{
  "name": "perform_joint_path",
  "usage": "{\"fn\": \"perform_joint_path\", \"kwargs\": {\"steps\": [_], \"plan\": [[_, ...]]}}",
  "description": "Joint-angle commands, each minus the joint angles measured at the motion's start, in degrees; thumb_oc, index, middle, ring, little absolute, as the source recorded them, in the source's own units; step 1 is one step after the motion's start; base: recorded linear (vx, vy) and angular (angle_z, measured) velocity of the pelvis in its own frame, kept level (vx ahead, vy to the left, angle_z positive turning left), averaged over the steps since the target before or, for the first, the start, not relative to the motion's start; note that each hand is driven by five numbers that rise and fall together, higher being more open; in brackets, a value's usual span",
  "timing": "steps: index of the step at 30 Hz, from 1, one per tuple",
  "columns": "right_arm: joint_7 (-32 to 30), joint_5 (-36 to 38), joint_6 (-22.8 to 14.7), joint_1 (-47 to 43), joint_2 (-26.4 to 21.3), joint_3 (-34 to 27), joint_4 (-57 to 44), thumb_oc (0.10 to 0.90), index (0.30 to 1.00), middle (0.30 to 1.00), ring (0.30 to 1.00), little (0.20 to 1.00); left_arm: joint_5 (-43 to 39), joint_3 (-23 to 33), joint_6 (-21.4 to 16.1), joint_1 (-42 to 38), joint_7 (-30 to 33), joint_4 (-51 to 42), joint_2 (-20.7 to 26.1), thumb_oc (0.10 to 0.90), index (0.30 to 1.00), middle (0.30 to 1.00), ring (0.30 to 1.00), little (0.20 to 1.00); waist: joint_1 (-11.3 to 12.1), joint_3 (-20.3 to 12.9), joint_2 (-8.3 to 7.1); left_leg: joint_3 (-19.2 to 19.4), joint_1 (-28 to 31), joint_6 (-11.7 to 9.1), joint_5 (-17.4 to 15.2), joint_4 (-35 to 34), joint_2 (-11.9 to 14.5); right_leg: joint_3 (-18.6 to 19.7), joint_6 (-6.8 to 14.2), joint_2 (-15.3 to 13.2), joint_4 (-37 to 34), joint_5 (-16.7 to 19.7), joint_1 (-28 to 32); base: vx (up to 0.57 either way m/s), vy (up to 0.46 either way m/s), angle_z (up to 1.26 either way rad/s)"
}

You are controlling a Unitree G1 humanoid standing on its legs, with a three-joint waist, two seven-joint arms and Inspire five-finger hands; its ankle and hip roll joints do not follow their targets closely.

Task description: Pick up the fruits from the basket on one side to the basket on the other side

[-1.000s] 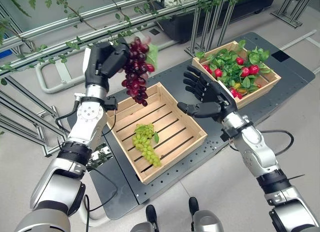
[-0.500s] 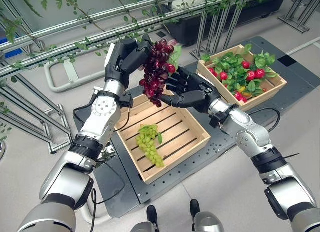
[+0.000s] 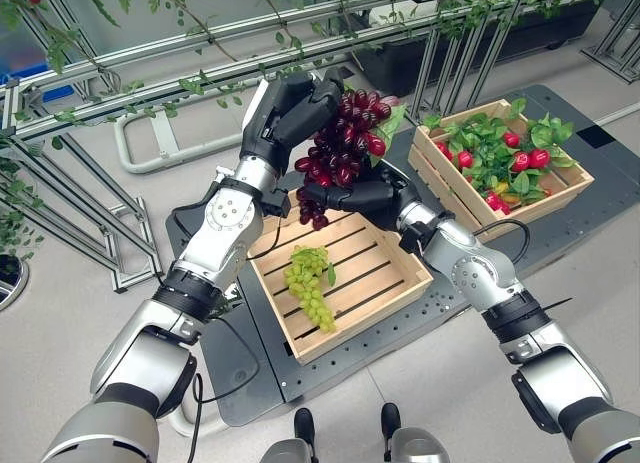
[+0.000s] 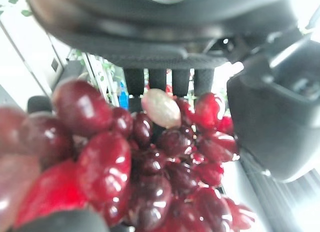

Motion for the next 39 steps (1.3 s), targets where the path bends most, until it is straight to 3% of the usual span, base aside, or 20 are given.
{"fn": "perform_joint_path", "kwargs": {"steps": [1, 6, 13, 14, 15, 28, 29, 31, 39], "plan": [[-2.14, 3.93, -4.29, -6.60, 5.15, 2.73, 4.38, 0.800, 0.900, 0.900, 0.900, 0.900, -4.40, -3.52, -5.28, -10.85, -3.74, -1.08, -4.96, 0.400, 0.300, 0.300, 0.300, 0.300, 1.61, -15.58, 1.04, -2.00, 1.20, -4.26, -5.22, 0.34, 3.68, -2.39, 0.87, -4.06, 0.17, 0.82, -0.04, 0.00, 0.000, 0.00], [-4.22, 4.80, -5.42, -7.42, 6.34, 3.03, 7.41, 0.800, 0.900, 0.900, 0.900, 0.900, -4.53, -4.15, -5.08, -10.77, -3.87, -3.16, -5.97, 0.400, 0.300, 0.300, 0.300, 0.300, 1.96, -15.59, 1.04, -2.22, 1.30, -4.28, -5.17, 0.23, 3.72, -2.55, 0.74, -4.02, 0.16, 0.83, 0.05, 0.00, 0.000, 0.00], [-3.98, 6.27, -13.93, -8.55, 8.97, 1.55, 7.43, 0.800, 0.900, 0.900, 0.900, 0.900, -3.55, -4.27, -4.11, -10.17, -4.14, -3.55, -6.70, 0.400, 0.300, 0.300, 0.300, 0.300, 2.69, -15.59, 1.22, -2.85, 1.46, -4.22, -5.25, 0.14, 3.81, -2.87, 0.65, -3.99, 0.04, 0.66, 0.48, 0.00, 0.001, 0.01], [-4.45, 6.27, -14.56, -8.55, 9.22, 0.87, 6.57, 0.576, 0.564, 0.564, 0.564, 0.564, -3.79, -3.94, -4.05, -9.86, -4.22, -2.92, -6.78, 0.400, 0.300, 0.300, 0.300, 0.300, 2.68, -15.67, 1.25, -2.87, 1.48, -4.18, -5.28, 0.10, 3.83, -2.82, 0.68, -4.01, 0.04, 0.62, 0.48, 0.01, 0.003, 0.09], [-4.68, 6.23, -15.02, -8.49, 9.26, 0.72, 6.31, 0.400, 0.300, 0.300, 0.300, 0.300, -3.76, -3.87, -4.07, -9.71, -4.12, -2.77, -6.83, 0.400, 0.300, 0.300, 0.300, 0.300, 2.67, -15.70, 1.25, -2.84, 1.47, -4.19, -5.28, 0.10, 3.85, -2.80, 0.69, -4.02, 0.04, 0.61, 0.46, 0.00, 0.005, 0.09], [-6.81, 4.17, -19.93, -5.07, 7.74, -3.57, 4.18, 0.400, 0.300, 0.300, 0.300, 0.300, -3.08, -1.28, -4.47, -7.51, -2.57, -1.19, -5.97, 0.400, 0.300, 0.300, 0.300, 0.300, 1.66, -15.61, 1.42, -2.40, 1.50, -4.21, -5.24, 0.04, 4.11, -1.98, 0.79, -3.87, 0.04, 0.85, -0.08, 0.00, 0.001, 0.01], [-6.62, 4.19, -20.15, -4.76, 7.53, -4.03, 4.27, 0.400, 0.300, 0.300, 0.300, 0.300, -2.86, -0.80, -4.60, -7.31, -1.95, -0.67, -5.93, 0.584, 0.575, 0.575, 0.575, 0.575, 1.54, -15.54, 1.42, -2.25, 1.56, -4.20, -5.27, 0.04, 4.17, -1.91, 0.78, -3.89, 0.04, 0.83, -0.07, 0.00, 0.000, 0.00], [-6.49, 3.65, -20.72, -4.36, 7.29, -4.43, 4.35, 0.400, 0.300, 0.300, 0.300, 0.300, -2.66, -0.26, -4.53, -7.07, -0.91, -0.22, -5.84, 0.800, 0.900, 0.900, 0.900, 0.900, 1.41, -15.49, 1.44, -2.21, 1.63, -4.21, -5.30, 0.04, 4.18, -1.76, 0.79, -3.87, 0.04, 0.85, -0.08, 0.00, 0.000, 0.00], [-7.06, -1.40, -22.75, -1.84, 6.54, -5.77, 1.69, 0.400, 0.300, 0.300, 0.300, 0.300, -1.77, 2.91, -6.49, -5.12, 3.15, 2.21, -5.77, 0.800, 0.900, 0.900, 0.900, 0.900, 0.54, -15.47, 1.41, -1.70, 1.68, -4.23, -5.34, 0.04, 4.30, -0.99, 0.94, -3.87, 0.04, 1.02, -0.44, 0.00, -0.001, -0.02]]}}
